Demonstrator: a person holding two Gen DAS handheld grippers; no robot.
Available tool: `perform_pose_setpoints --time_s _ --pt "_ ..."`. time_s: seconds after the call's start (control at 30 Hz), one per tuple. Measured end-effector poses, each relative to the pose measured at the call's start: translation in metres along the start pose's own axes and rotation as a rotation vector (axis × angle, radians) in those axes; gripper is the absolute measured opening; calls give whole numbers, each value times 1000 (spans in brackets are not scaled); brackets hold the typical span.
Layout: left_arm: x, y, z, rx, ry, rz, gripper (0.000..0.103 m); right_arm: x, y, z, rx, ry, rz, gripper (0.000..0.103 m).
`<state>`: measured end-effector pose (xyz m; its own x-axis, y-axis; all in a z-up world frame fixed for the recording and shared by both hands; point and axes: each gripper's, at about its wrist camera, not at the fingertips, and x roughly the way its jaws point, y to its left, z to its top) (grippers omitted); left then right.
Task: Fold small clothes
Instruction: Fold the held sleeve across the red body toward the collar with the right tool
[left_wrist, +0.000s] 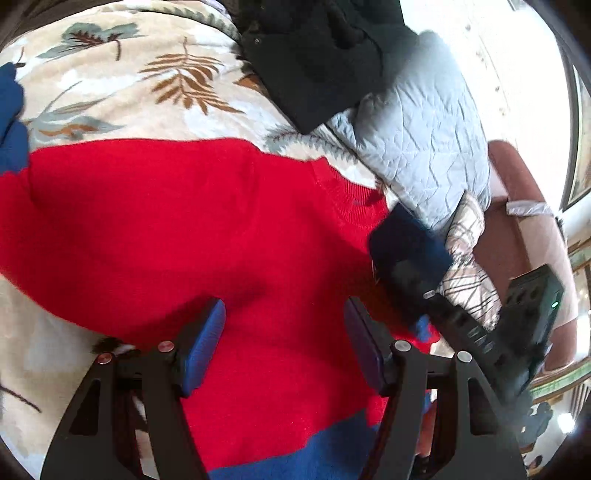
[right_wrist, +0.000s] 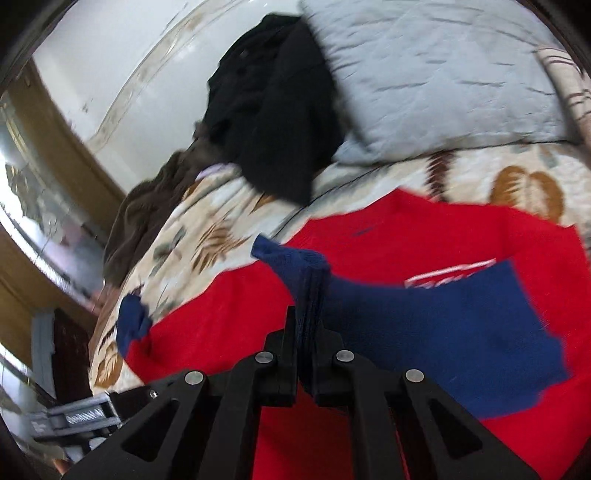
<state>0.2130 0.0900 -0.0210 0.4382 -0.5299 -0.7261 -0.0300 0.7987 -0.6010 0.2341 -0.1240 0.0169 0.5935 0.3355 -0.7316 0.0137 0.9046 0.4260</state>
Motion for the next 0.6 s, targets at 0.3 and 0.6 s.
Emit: perform_pose_setpoints --time_s 0.3,0.6 --pt "10 6 1 -42 64 -89 66 42 29 -48 -44 234 31 19" --pt "48 -27 -14 -3 165 -113 64 -55 -53 -42 84 84 20 38"
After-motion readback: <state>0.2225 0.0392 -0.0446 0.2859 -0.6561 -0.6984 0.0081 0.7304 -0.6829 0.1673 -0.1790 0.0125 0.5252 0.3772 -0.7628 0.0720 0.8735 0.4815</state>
